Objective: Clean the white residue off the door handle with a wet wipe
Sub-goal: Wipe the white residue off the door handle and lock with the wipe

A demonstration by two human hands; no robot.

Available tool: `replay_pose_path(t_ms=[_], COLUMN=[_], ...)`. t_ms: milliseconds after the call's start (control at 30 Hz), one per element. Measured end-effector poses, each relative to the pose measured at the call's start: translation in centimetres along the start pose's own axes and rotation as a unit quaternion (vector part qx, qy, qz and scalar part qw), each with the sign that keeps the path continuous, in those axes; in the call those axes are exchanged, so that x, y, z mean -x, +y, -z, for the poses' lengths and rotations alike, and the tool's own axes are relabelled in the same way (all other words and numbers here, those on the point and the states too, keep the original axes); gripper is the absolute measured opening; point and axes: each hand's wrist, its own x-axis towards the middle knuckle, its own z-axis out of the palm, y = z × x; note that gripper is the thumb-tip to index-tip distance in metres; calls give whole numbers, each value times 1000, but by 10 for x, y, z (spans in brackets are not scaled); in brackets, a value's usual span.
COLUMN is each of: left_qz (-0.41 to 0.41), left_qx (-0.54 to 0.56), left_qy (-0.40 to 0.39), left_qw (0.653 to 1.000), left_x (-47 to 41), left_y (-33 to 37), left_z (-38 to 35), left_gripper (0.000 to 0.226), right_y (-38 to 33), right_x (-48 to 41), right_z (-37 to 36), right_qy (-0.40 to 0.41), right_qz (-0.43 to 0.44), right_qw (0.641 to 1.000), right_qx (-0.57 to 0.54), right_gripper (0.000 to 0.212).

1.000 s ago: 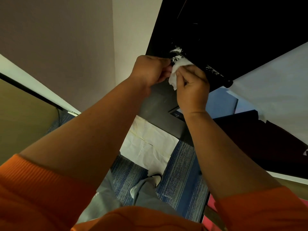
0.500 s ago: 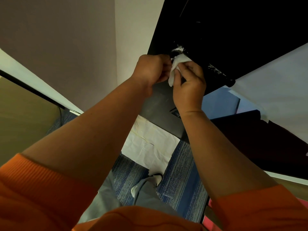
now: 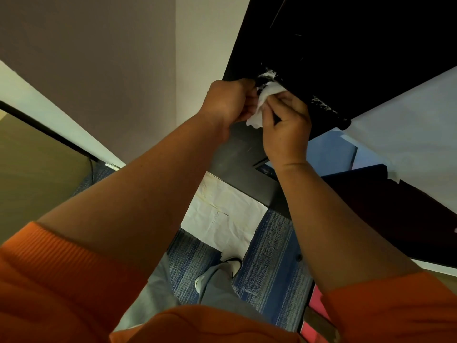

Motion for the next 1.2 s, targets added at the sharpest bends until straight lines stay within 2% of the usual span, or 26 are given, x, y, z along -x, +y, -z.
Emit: replay_pose_path(t_ms=[167,267,333,367,400,467,500,533,567,633,767,900,967,1100,1200], left_qz=[5,18,23,26,30,35,33,31,31,40,-36,-79,-82,-93,-117], left_qx=[11,14,11,3,-11,-55,-93,-135,-167,-194,-221,-135,-94,-36,-10], left_qy=[9,-10,-21,-28,-31,-32,-28,-27,-34,-54,-21,43,49,59,54], left_qw=[1000,1000,999,999,999,997,995,990,985,979,974,987,991,993,992], left_x=[3,4,6,8,9,13,14,15,17,23,20,14,9,6,10], left_y=[-3,-3,-2,-2,-3,-8,-11,-14,-17,-21,-22,-11,-5,0,-11], left_z=[0,2,4,6,8,12,15,18,19,20,23,20,10,-17,-23], left_gripper=[35,31,29,29,29,27,24,20,16,17,28,9,18,17,22], right_y=[-11,-7,-4,-4,-7,-15,-19,-23,-26,-31,-32,-31,-31,-34,-30], right_x=[-11,5,13,17,19,20,20,20,21,20,15,6,1,-6,-10], right_z=[-11,-9,-10,-11,-11,-8,-6,-5,-4,-6,-7,-10,-16,-25,-32], right_qy=[-13,27,48,46,49,68,76,79,78,78,73,108,128,132,102], right_qz=[-11,-92,-186,-260,-339,-456,-483,-495,-497,-494,-499,-510,-508,-511,-520], right_qw=[1000,993,972,947,904,776,716,674,647,616,598,592,588,618,646], right_qx=[-2,-62,-132,-185,-258,-429,-498,-543,-573,-609,-623,-615,-616,-583,-549], right_gripper=[20,21,19,18,17,15,15,19,23,32,35,23,23,17,39])
